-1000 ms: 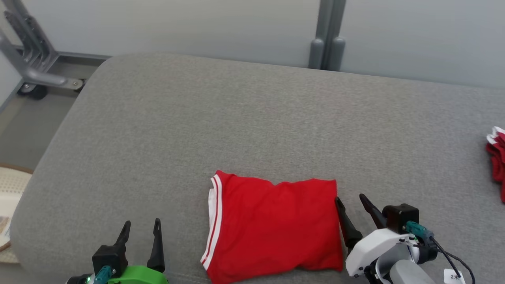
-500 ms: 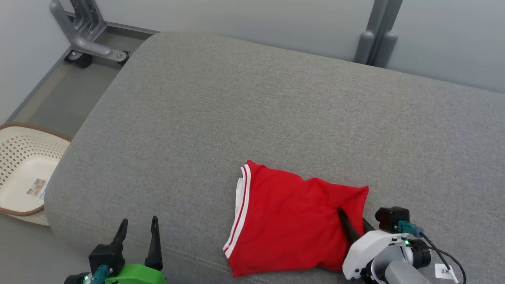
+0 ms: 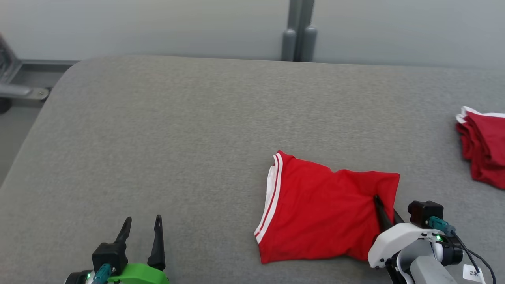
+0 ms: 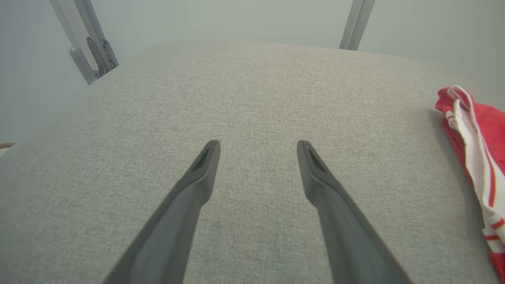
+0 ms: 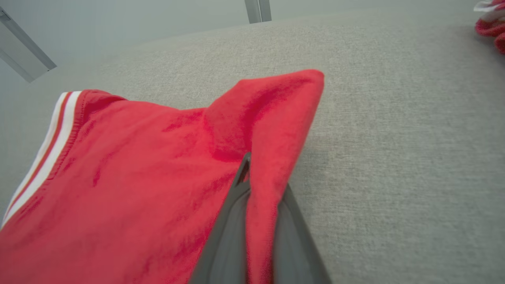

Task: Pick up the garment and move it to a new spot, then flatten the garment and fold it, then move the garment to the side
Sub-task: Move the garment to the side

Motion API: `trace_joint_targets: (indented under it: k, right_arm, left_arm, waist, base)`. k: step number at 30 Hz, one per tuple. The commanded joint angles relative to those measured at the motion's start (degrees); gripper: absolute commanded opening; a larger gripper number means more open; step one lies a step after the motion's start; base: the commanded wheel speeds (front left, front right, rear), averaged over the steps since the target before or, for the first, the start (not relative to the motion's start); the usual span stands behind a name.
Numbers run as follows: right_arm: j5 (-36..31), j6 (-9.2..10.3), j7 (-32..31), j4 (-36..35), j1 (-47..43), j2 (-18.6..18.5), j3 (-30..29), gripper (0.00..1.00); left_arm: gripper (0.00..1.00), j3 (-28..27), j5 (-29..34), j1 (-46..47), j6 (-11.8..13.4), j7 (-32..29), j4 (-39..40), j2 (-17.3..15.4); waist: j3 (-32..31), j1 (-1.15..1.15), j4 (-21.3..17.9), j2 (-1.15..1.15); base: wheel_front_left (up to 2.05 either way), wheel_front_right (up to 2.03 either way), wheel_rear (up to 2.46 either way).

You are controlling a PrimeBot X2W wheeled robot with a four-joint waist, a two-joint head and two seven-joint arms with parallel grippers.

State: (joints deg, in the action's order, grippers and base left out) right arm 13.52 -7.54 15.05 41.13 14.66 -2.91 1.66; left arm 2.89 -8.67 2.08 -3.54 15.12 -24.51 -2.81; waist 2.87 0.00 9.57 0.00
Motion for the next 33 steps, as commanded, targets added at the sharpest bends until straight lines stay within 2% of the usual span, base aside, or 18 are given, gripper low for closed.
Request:
trace_joint_targets:
  k: [1,7,10,16,20,26,33]
  right_arm:
    - [-0.7,0.13,0.1,-0.3,-0.8,-0.2,-0.2,0.00]
    - [-1.4,0.13,0.1,-0.8,-1.3,-0.2,-1.7,0.00]
    - [-1.1,0.13,0.1,-1.0,-1.5,-0.2,-1.8,0.00]
    - [-0.8,0.13,0.1,-1.6,-1.0,-0.1,-1.1,0.00]
    - [-1.0,0.12,0.1,-2.0,0.6,-0.1,0.4,0.00]
    - [-2.3,0.12,0.1,-2.0,5.2,-1.2,4.0,0.00]
    - [-3.3,0.12,0.1,-3.1,16.1,-5.6,5.5,0.00]
  left_arm:
    - [1.00,0.2,-0.3,1.2,-0.3,0.0,0.1,-0.2]
    - [1.00,2.1,-0.4,2.5,-0.5,0.0,0.8,-0.2]
    - [1.00,3.4,-0.3,3.4,-0.6,0.0,1.1,-0.2]
    - [1.00,6.1,0.3,5.0,-1.2,0.0,1.3,-0.2]
    - [1.00,8.5,0.8,6.5,-1.7,0.0,1.7,-0.3]
    - [1.00,11.8,2.3,9.0,-2.0,0.0,2.2,-0.3]
    - [1.00,12.6,3.2,11.7,-1.6,0.0,3.3,-0.3]
  waist:
    - [-1.9,0.00,-12.2,0.00]
    - [-0.9,0.00,-21.1,0.00]
    - [-0.2,0.00,-24.0,0.00]
    - [1.8,0.00,-26.2,0.00]
    - [3.7,0.00,-25.7,0.00]
    - [7.3,0.00,-21.9,0.00]
    - [12.4,0.00,-17.1,0.00]
  base:
    - [0.00,0.00,0.00]
    - [0.00,0.00,0.00]
    - [0.00,0.00,0.00]
    - [0.00,0.00,0.00]
    - [0.00,0.00,0.00]
    - [0.00,0.00,0.00]
    - [0.00,0.00,0.00]
